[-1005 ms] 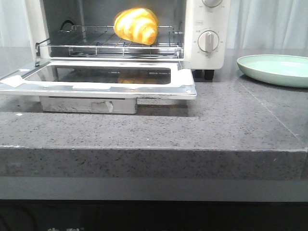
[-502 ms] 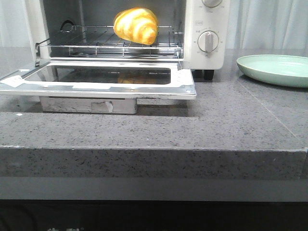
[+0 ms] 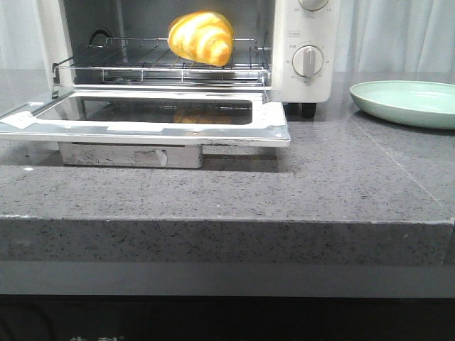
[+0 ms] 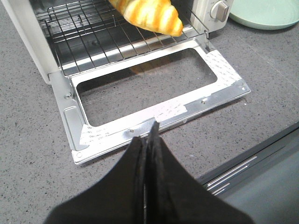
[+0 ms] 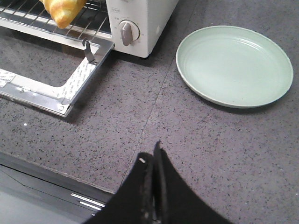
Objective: Put bread in oven
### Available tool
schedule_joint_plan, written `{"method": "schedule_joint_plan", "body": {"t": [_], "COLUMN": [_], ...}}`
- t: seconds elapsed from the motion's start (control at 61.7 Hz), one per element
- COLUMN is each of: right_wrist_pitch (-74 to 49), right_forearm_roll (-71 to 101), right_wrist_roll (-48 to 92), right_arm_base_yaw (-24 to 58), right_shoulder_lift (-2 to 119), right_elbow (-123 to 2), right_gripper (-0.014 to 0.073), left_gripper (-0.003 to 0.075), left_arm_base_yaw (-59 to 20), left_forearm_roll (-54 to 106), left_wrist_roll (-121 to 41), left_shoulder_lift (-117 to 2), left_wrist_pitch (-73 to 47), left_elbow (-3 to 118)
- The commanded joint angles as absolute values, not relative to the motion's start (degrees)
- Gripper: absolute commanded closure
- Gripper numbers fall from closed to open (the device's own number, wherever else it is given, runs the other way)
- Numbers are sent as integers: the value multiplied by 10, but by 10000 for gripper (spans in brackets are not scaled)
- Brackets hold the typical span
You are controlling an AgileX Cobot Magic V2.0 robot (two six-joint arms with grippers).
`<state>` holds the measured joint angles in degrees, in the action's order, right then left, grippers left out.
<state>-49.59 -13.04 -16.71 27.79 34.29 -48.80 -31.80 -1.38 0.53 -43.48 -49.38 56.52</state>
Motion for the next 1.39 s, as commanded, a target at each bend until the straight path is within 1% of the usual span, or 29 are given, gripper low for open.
{"method": "schedule_joint_plan", "body": {"t": [0.0, 0.259, 0.373, 0.47, 0.551, 0.648, 0.81, 0.956, 1.134, 1.28, 1.377], "right_wrist_pitch": [-459, -460, -460, -460, -460, -460, -460, -460, -460, -460, -461], "right_forearm_roll": [-146, -146, -146, -146, -146, -146, -146, -146, -146, -146, -146], "right_wrist_roll": [-163, -163, -163, -163, -163, -163, -163, -163, -163, -163, -163], "right_arm_base_yaw": [275, 275, 275, 275, 275, 275, 275, 275, 275, 275, 275], "right_shoulder_lift": [346, 346, 346, 346, 346, 346, 346, 346, 346, 346, 346], "right_elbow": [-502, -502, -502, -502, -502, -502, -502, -502, -502, -502, -502], "right_gripper": [662, 662, 662, 662, 662, 662, 662, 662, 662, 662, 662], "left_gripper": [738, 738, 738, 738, 738, 738, 738, 738, 738, 738, 738], "left_arm_base_yaw": [-317, -317, -289, -232, -177, -121, -66, -39, -27, -22, -22], "left_forearm_roll": [-13, -11, 0, 14, 23, 26, 44, 67, 79, 80, 82], "left_wrist_roll": [8, 8, 8, 8, 8, 8, 8, 8, 8, 8, 8], "left_shoulder_lift": [-433, -430, -401, -350, -297, -232, -124, -48, 15, 16, 16], "left_wrist_pitch": [-455, -454, -428, -408, -381, -308, -177, -90, -28, 42, 36], "left_elbow": [581, 579, 552, 503, 439, 354, 210, 106, 28, -19, -17]}}
